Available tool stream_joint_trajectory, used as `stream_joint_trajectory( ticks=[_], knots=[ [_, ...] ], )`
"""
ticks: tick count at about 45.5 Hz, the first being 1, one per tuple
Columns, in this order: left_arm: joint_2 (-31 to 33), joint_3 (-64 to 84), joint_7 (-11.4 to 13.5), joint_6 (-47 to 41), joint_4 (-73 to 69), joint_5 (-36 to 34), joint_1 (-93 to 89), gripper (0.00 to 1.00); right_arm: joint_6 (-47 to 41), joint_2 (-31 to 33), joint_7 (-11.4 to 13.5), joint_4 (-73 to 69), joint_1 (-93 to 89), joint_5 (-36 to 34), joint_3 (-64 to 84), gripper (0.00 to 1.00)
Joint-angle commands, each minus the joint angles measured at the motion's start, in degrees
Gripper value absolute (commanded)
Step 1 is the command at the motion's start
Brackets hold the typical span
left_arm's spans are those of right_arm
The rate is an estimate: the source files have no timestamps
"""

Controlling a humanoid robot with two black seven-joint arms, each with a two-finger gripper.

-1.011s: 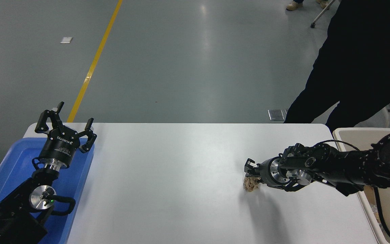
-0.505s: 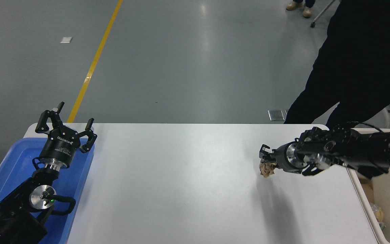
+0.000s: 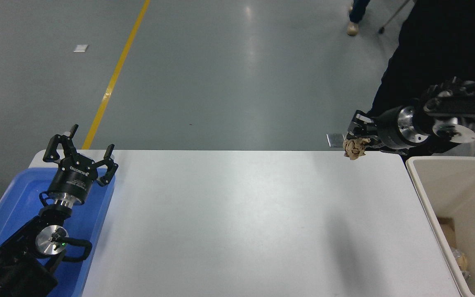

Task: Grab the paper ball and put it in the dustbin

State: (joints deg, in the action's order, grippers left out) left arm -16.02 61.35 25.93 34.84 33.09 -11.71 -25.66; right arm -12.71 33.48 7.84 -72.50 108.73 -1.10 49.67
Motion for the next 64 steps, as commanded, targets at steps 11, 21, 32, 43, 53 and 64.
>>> stream_joint_trajectory(
  ticks=[11, 21, 32, 43, 53, 64],
  knots=[
    [0.0, 0.0, 0.0, 0.0, 0.0, -0.1, 0.0, 0.98, -2.8, 5.8, 0.0, -1.9, 8.7, -0.6, 0.5, 0.0],
    [-0.1, 0.0, 0.0, 0.0, 0.0, 0.0, 0.0, 0.98, -2.8, 5.8, 0.1, -1.9, 8.0, -0.6, 0.4, 0.0],
    [-0.1, 0.0, 0.0, 0.0, 0.0, 0.0, 0.0, 0.98, -2.7, 5.9, 0.0, -1.9, 7.7, -0.7, 0.3, 0.0],
    [0.0, 0.0, 0.0, 0.0, 0.0, 0.0, 0.0, 0.98, -1.1, 5.9, 0.1, -0.5, 3.8, -0.9, -0.1, 0.0],
    [0.0, 0.0, 0.0, 0.0, 0.0, 0.0, 0.0, 0.98, 5.2, 5.8, 0.2, 7.9, -7.3, -6.0, 0.5, 0.0],
    [0.0, 0.0, 0.0, 0.1, 0.0, 0.0, 0.0, 0.98, 9.5, 5.5, 0.4, 19.3, -17.1, -10.8, 0.5, 0.0]
  ],
)
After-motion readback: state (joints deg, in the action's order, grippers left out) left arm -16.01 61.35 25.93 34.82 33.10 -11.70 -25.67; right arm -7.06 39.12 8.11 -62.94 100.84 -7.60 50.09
